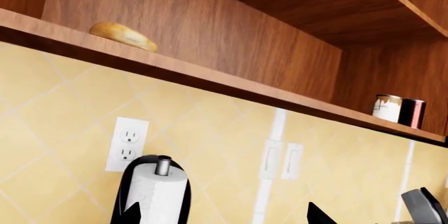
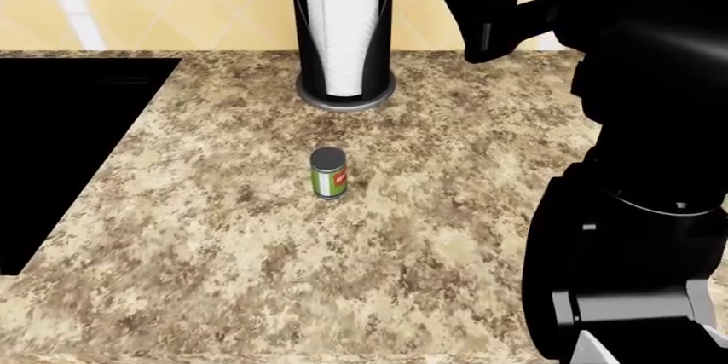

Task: Pick the cans from the counter and place them in their designated side in the cabinet.

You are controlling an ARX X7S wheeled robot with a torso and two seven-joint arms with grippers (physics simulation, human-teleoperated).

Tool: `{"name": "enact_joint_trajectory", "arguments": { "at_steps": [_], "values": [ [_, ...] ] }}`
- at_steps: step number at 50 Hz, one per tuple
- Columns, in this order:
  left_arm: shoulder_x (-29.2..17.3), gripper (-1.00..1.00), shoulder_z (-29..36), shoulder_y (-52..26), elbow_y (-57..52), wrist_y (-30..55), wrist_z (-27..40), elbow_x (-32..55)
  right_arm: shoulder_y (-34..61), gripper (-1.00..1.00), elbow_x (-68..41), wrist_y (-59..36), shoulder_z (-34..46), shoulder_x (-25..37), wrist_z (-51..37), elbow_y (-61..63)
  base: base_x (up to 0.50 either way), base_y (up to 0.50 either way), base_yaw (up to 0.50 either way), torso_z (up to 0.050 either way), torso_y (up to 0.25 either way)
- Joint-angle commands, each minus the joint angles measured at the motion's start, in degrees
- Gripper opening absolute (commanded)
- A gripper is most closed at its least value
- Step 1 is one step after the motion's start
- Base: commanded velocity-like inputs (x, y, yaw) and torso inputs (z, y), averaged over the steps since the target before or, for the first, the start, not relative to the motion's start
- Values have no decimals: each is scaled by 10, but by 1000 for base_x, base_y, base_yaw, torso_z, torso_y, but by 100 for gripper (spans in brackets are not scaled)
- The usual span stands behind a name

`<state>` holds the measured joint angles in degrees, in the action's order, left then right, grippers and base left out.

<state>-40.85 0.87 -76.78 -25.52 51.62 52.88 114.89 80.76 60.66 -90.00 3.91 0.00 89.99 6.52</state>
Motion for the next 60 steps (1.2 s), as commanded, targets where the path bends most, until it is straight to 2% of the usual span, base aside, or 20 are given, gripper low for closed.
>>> {"name": "enact_joint_trajectory", "arguments": {
  "at_steps": [1,9,18,25,32,40,46,52,60],
  "values": [
    [0,100,2,2,0,-2,-3,-3,5,100,0,0,0,0,0,-5,195,0,0,0,0],
    [-1,100,5,-3,1,-4,-2,0,16,100,-18,0,6,0,0,-32,76,0,0,0,0],
    [-1,100,7,-7,-1,-7,0,2,60,100,-120,0,48,6,0,-94,0,0,0,0,0],
    [1,100,13,-12,-3,-10,4,8,54,100,-218,0,101,34,-1,-83,0,0,0,0,0],
    [-3,100,12,-8,-6,-12,7,11,59,100,-288,55,92,31,-23,-146,0,0,0,0,0],
    [2,100,11,10,-8,-14,-3,-3,58,100,-347,64,112,52,-18,-159,0,0,0,0,0],
    [4,100,11,18,-8,-17,-6,-7,70,100,-381,138,83,30,-56,-244,0,0,0,0,0],
    [2,100,8,26,-8,-19,-11,-13,102,100,-440,258,43,2,-131,-385,0,0,0,0,0],
    [-3,100,-1,42,-11,-22,-18,-21,139,100,-575,386,92,2,-217,-542,0,0,0,0,0]
  ]
}}
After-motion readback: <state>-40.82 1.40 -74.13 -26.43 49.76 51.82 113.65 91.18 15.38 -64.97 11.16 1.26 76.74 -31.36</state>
